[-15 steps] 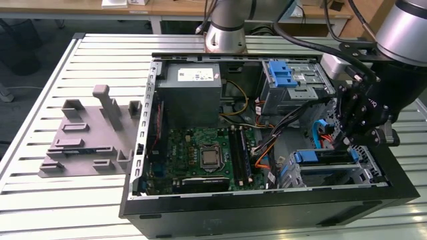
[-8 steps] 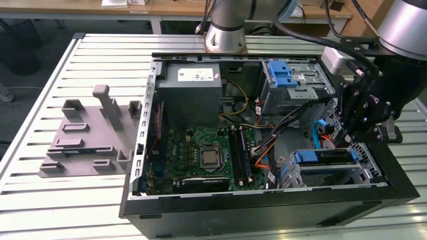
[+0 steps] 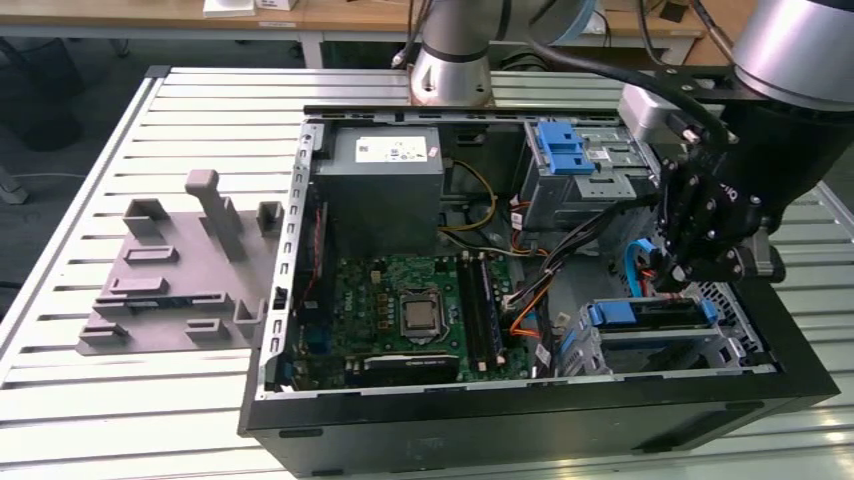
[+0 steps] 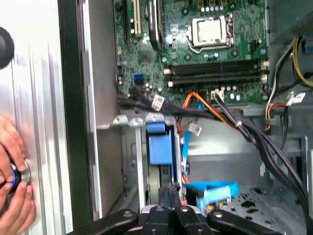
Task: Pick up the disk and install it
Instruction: 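Insert the second disk wire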
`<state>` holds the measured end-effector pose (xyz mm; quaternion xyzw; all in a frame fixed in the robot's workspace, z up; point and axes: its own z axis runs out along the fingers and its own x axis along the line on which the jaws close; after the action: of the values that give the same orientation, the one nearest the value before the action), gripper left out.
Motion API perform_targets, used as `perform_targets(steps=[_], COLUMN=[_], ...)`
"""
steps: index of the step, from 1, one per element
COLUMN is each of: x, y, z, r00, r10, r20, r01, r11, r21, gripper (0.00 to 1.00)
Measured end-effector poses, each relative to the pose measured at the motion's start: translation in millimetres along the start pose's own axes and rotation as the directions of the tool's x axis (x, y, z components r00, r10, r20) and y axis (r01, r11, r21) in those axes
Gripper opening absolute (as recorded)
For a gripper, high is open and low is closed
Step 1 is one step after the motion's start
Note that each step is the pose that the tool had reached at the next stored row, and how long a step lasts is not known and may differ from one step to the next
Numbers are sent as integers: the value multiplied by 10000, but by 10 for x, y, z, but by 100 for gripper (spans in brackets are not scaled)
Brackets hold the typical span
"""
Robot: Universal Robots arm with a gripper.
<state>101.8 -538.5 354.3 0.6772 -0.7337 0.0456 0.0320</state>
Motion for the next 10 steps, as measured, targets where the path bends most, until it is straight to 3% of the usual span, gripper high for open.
perform_targets(steps=[3,8,10], x=[4,11,8], y=[20,22,38], z=[-22,-158,-185], r00=[10000,10000,10000], r10=[0,2,-2], r20=[1,1,6], r01=[0,-2,2], r11=[10000,10000,10000], r21=[15,16,16], gripper=[11,11,11])
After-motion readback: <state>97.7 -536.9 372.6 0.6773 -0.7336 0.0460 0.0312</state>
